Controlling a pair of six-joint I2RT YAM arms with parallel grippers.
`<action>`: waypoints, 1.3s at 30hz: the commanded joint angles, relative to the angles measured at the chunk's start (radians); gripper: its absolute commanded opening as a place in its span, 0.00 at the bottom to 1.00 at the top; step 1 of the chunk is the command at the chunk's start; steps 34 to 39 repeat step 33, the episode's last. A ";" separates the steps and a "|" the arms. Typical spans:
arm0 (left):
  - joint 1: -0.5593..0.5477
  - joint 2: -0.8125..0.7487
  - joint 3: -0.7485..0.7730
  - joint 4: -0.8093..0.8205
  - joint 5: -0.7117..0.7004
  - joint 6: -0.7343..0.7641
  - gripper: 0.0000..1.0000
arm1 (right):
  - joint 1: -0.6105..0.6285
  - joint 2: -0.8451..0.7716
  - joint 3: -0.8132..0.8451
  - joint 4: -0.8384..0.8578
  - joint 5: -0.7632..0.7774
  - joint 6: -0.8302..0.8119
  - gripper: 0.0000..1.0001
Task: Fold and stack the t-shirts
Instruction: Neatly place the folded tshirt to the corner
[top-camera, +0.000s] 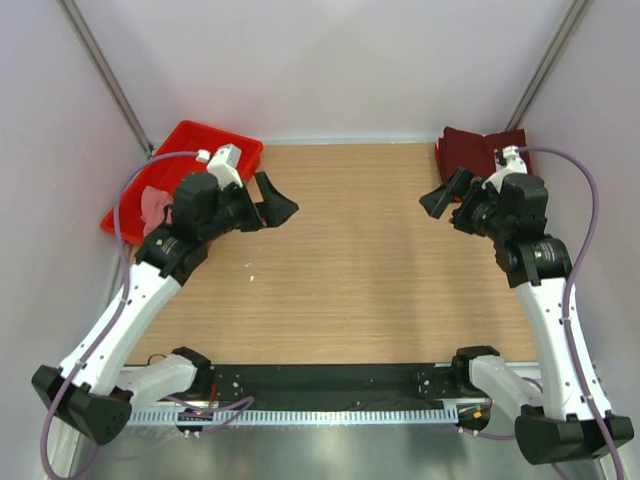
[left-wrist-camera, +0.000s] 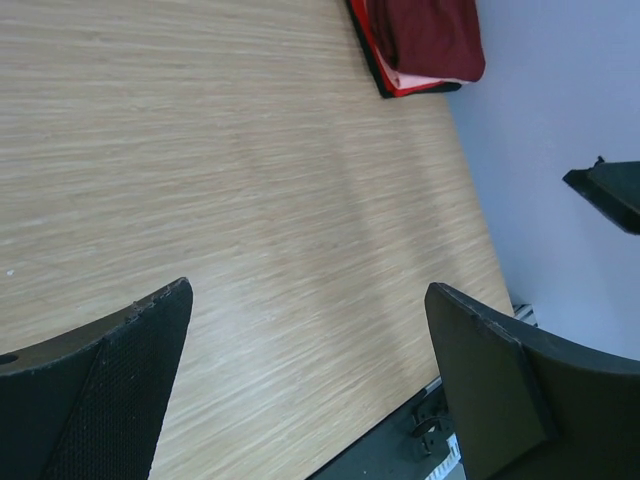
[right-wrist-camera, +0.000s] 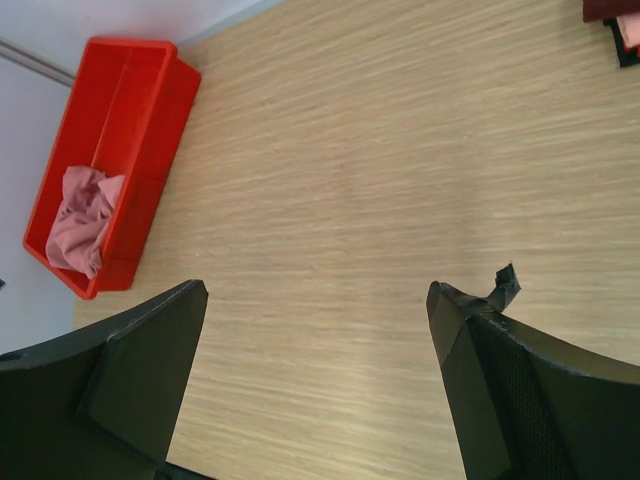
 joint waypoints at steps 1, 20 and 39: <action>-0.001 -0.074 -0.023 0.120 -0.005 0.017 1.00 | -0.002 -0.059 -0.019 -0.092 0.013 -0.048 1.00; -0.001 -0.078 -0.002 0.069 0.130 0.002 1.00 | -0.002 -0.139 -0.032 -0.057 -0.027 -0.016 1.00; -0.001 -0.065 0.018 0.046 0.127 0.016 1.00 | -0.002 -0.145 -0.021 -0.063 -0.017 -0.023 1.00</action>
